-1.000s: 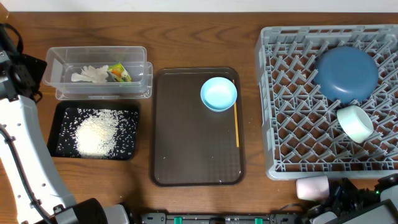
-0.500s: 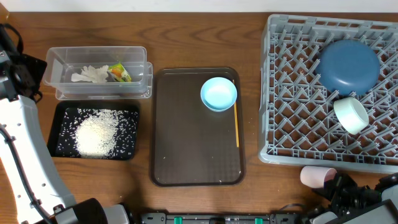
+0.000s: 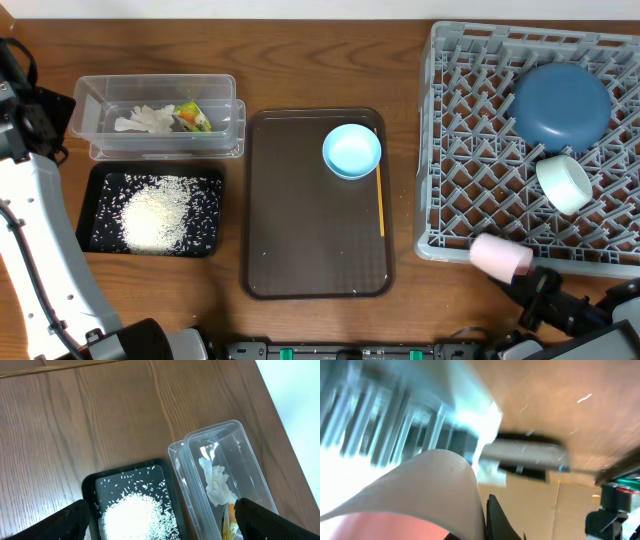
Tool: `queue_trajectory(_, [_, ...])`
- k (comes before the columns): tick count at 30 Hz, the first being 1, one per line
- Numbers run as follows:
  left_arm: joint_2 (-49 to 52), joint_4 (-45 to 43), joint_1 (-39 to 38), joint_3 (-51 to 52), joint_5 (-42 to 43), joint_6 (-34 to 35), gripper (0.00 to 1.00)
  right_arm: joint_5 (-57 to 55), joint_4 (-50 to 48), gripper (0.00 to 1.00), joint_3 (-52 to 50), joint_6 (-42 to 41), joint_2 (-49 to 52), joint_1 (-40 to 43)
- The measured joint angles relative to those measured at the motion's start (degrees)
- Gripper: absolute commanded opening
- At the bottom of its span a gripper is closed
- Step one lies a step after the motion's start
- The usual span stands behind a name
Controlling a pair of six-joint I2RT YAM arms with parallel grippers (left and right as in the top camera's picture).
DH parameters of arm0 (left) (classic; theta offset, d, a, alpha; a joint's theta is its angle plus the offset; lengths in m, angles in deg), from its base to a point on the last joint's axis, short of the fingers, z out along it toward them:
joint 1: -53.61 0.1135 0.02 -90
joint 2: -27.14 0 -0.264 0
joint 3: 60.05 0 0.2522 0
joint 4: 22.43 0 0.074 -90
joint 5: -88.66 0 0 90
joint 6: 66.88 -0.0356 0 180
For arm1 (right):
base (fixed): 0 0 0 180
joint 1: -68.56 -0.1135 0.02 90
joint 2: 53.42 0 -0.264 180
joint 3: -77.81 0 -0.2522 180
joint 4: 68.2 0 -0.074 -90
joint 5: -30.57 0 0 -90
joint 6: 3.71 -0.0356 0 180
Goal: Sort waste into correct bins and load items into the dishwasher rack
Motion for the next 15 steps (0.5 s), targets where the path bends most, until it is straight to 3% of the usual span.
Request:
queue_trajectory(9, [0.0,0.0,0.0,0.0,0.0,0.0,0.95,17.3,3.3,0.01,0.5,18.8,0.0,0.0])
queue_trajectory(15, [0.0,0.0,0.0,0.0,0.0,0.0,0.95,19.5,3.0,0.01,11.7,23.6,0.0,-0.7])
